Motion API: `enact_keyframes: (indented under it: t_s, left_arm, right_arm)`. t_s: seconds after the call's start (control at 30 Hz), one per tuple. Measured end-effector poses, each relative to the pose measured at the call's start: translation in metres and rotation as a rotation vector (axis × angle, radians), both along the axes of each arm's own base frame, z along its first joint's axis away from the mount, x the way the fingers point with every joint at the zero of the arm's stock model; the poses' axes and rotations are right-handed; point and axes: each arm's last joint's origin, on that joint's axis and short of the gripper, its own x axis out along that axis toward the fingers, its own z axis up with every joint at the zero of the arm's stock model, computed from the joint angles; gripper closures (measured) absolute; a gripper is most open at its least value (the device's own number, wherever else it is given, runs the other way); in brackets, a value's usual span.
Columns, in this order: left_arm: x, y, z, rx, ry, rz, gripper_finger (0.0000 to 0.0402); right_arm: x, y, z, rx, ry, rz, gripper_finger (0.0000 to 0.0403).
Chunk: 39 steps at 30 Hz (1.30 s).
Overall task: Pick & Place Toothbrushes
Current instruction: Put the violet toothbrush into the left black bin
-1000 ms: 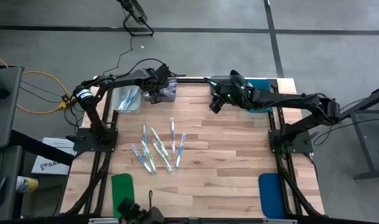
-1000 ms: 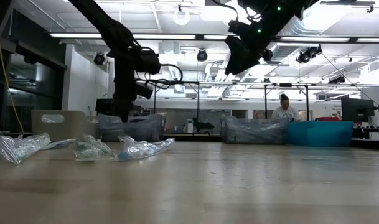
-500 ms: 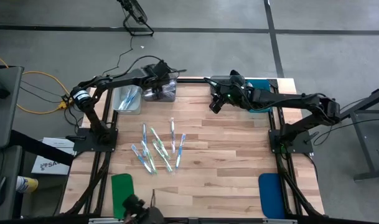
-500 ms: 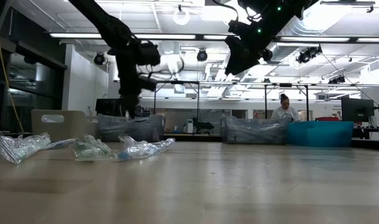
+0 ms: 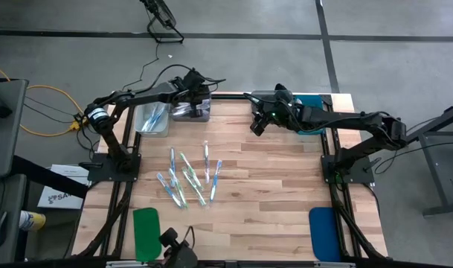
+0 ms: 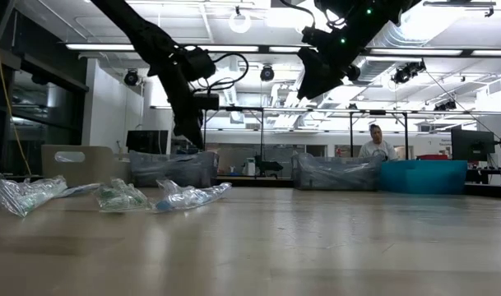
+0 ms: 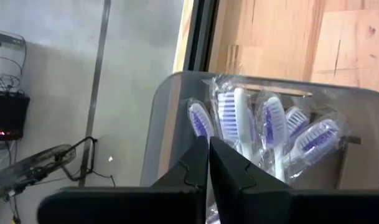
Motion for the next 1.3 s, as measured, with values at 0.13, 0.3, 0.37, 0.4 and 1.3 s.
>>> enact_keyframes:
  t_s: [0.13, 0.3, 0.37, 0.4, 1.3]
  left_arm:
    - [0.002, 0.001, 0.0, 0.02, -0.027, -0.008, 0.0399]
    - [0.0, 0.003, 0.0, -0.026, -0.069, -0.058, 0.04]
    - [0.0, 0.003, 0.0, -0.036, -0.079, -0.071, 0.04]
    - [0.001, 0.003, 0.0, -0.036, -0.079, -0.073, 0.04]
    - [-0.009, -0.001, 0.016, 0.057, -0.019, -0.029, 0.0401]
  right_arm:
    - [0.0, 0.0, 0.0, 0.001, 0.003, 0.0, 0.022]
    - [0.0, 0.0, -0.001, 0.002, 0.008, 0.0, 0.022]
    - [0.0, 0.0, -0.001, 0.002, 0.008, 0.0, 0.022]
    - [0.0, 0.0, -0.001, 0.002, 0.008, 0.0, 0.022]
    - [-0.001, 0.0, -0.001, 0.008, 0.009, -0.004, 0.022]
